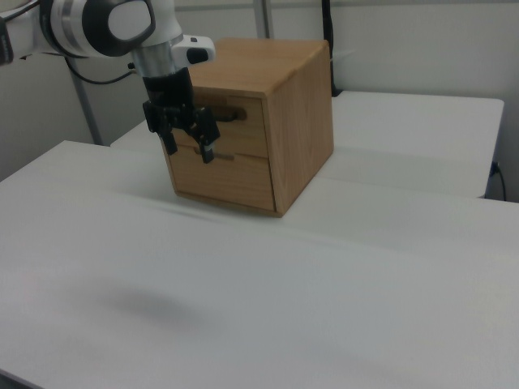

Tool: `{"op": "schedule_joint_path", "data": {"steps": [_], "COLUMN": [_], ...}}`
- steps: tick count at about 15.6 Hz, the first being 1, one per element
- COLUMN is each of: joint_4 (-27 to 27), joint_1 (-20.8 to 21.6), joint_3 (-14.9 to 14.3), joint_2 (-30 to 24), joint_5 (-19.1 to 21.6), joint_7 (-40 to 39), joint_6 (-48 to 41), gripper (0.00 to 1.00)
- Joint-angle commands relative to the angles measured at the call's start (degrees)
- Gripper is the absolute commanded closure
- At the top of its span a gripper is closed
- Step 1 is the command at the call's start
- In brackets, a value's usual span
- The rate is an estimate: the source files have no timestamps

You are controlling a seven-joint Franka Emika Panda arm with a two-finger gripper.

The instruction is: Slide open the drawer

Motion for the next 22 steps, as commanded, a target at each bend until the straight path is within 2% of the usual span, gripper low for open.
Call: {"op": "schedule_joint_path", "data": {"steps": [1,10,13,15,17,19,22], "joint_4": [0.5,0.7,5.3,5.5,5.3,5.5,5.5], "joint_1": [0.2,0.0,0.2,0.3,1.9,5.4,7.6], "joint_3": [0.0,0.0,0.0,0.2,0.9,0.9,1.0], "joint_2": [1.1,1.6,5.9,7.1,7.7,8.5,9.2], "joint_5": [0.8,0.4,1.3,2.3,6.5,7.7,8.4], "joint_7": [-1.0,-0.9,-0.2,-0.1,-0.7,-0.1,-0.9], "joint_6": [-0.3,0.0,1.6,5.1,13.3,19.2,22.2], "gripper": [0.00,0.00,0.00,0.00,0.00,0.00,0.00]}}
